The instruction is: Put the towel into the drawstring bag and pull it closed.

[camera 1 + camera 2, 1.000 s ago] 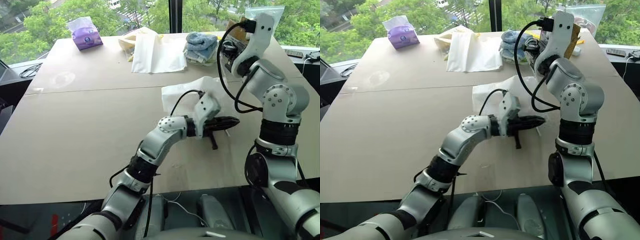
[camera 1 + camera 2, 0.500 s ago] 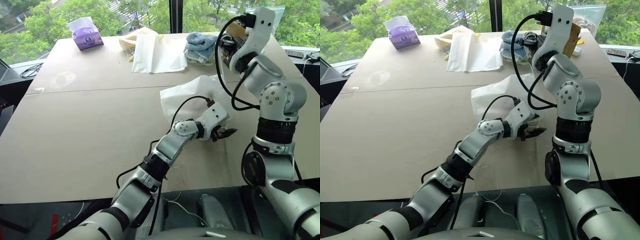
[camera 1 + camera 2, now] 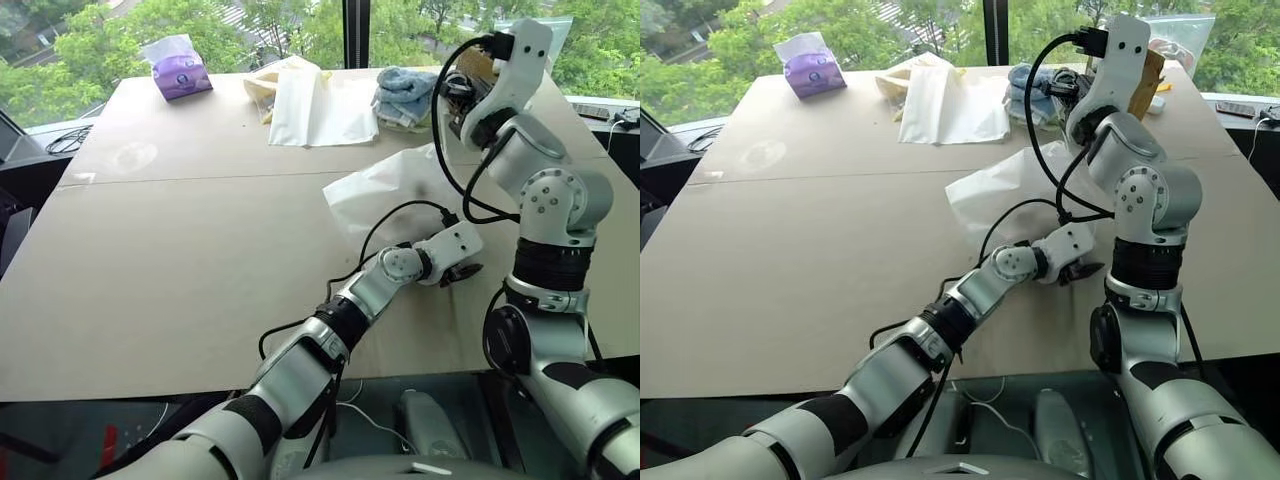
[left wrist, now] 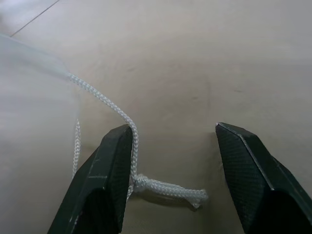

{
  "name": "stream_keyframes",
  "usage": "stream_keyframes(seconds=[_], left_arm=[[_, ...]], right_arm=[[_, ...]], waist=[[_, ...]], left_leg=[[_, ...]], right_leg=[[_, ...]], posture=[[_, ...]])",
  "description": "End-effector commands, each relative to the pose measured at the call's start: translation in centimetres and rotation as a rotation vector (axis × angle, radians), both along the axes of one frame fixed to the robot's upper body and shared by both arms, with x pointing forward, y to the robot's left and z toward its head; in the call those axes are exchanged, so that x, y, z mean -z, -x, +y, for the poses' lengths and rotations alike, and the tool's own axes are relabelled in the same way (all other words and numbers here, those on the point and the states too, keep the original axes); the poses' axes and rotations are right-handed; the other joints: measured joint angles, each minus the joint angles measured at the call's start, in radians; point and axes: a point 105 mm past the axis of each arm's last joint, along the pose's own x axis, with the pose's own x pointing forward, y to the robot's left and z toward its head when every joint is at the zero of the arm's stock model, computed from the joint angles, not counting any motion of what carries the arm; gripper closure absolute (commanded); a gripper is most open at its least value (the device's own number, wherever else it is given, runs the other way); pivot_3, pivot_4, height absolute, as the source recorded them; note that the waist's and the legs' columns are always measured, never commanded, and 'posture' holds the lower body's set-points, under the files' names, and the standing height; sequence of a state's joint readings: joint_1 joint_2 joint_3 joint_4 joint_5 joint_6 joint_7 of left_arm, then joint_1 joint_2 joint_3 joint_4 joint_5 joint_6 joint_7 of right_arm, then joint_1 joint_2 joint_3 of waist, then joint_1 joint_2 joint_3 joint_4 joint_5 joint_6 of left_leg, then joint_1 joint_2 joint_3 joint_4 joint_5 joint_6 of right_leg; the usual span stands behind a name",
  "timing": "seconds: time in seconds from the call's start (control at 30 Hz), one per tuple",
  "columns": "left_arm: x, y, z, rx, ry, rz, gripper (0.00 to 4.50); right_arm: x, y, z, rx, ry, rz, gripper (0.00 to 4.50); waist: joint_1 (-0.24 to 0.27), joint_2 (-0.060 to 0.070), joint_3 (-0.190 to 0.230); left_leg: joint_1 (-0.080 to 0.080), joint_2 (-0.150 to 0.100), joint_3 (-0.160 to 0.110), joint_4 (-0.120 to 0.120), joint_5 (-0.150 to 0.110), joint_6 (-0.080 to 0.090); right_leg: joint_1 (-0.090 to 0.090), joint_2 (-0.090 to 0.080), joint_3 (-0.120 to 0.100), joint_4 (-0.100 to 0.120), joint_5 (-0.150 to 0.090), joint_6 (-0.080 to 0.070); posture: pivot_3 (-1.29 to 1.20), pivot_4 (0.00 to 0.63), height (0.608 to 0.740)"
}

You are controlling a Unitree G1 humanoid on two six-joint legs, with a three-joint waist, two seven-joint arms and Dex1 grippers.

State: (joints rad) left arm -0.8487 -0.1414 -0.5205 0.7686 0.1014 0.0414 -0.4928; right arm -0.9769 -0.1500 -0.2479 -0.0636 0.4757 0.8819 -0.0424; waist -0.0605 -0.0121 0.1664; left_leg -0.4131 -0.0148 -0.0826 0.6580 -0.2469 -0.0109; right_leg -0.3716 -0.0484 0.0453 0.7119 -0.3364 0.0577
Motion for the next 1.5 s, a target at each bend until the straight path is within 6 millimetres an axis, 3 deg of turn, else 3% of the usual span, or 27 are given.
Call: stream_keyframes(seconds=[0.03,0.17,0.33,0.5,0.63,0.73,0.9,1.07,1.37,1.5], left_arm=[[0.7,0.4,-2.3,-0.039,-0.024,0.042,2.67],[0.5,0.1,-1.9,-0.056,0.003,0.068,4.39],[-0.6,-0.3,-1.2,-0.074,0.077,0.079,4.46],[-5.7,-1.4,1.2,-0.103,0.307,0.006,4.46],[-10.6,-0.9,5.8,-0.066,0.498,0.017,4.46],[-12.4,0.0,9.2,-0.039,0.544,0.043,4.46],[-13.1,1.4,14.9,-0.06,0.482,0.034,4.46],[-13.6,1.8,18.7,-0.144,0.45,-0.007,4.46],[-15.8,-1.9,27.9,-0.617,0.422,-0.334,4.46],[-16.3,-2.5,31.5,-0.821,0.357,-0.509,4.46]], right_arm=[[-1.7,0.9,-0.4,0.016,-0.003,-0.076,4.5],[-1.7,1.0,-0.9,0.031,0.0,-0.076,4.5],[-1.6,0.9,-1.3,0.042,0.002,-0.074,4.5],[-1.2,0.8,-1.8,0.054,-0.002,-0.064,4.5],[-0.8,0.7,-2.5,0.072,-0.007,-0.056,4.5],[-0.7,0.7,-3.0,0.087,-0.013,-0.053,4.5],[-0.4,0.4,-4.3,0.125,-0.025,-0.043,4.5],[0.5,0.1,-5.7,0.163,-0.018,-0.023,4.5],[3.2,0.5,-8.5,0.259,0.02,0.043,4.5],[4.8,0.9,-10.6,0.357,0.07,0.071,4.5]], waist=[[-0.006,-0.001,-0.001],[-0.014,-0.001,-0.001],[-0.015,-0.001,-0.001],[-0.007,0.0,0.0],[-0.01,0.001,0.0],[-0.012,0.001,0.0],[-0.01,0.001,0.0],[-0.004,0.001,0.0],[-0.007,0.001,0.0],[-0.005,0.001,0.0]], left_leg=[[0.001,0.0,0.0,0.0,0.0,0.001],[0.011,0.0,0.001,0.0,-0.001,0.001],[0.014,0.001,0.004,-0.004,-0.001,0.001],[0.011,0.002,0.004,-0.006,0.0,0.001],[-0.006,0.001,0.003,-0.005,0.002,-0.003],[-0.006,0.002,0.003,-0.008,0.002,-0.004],[-0.005,0.001,0.002,-0.007,0.002,-0.004],[-0.005,0.001,0.001,-0.005,0.002,-0.003],[-0.005,0.001,0.002,-0.006,0.002,-0.003],[-0.005,0.001,0.001,-0.006,0.002,-0.003]], right_leg=[[0.001,0.0,0.0,0.0,0.0,0.0],[0.01,0.0,0.001,0.0,0.0,0.001],[0.011,0.001,0.004,0.0,0.0,0.001],[0.006,0.001,0.005,0.0,0.0,0.001],[-0.009,0.0,0.004,0.0,0.0,0.0],[-0.009,0.0,0.003,-0.001,0.0,0.0],[-0.009,0.0,0.003,-0.001,0.0,0.0],[-0.007,0.0,0.001,-0.001,0.0,0.0],[-0.007,0.0,0.002,-0.001,0.0,0.0],[-0.007,0.0,0.002,-0.001,0.0,0.0]], posture=[[0.0,0.15,0.74],[0.0,0.15,0.74],[0.0,0.15,0.74],[0.0,0.15,0.74],[0.0,0.15,0.74],[0.0,0.15,0.74],[0.0,0.15,0.74],[0.0,0.15,0.74],[0.0,0.15,0.74],[0.0,0.15,0.74]])
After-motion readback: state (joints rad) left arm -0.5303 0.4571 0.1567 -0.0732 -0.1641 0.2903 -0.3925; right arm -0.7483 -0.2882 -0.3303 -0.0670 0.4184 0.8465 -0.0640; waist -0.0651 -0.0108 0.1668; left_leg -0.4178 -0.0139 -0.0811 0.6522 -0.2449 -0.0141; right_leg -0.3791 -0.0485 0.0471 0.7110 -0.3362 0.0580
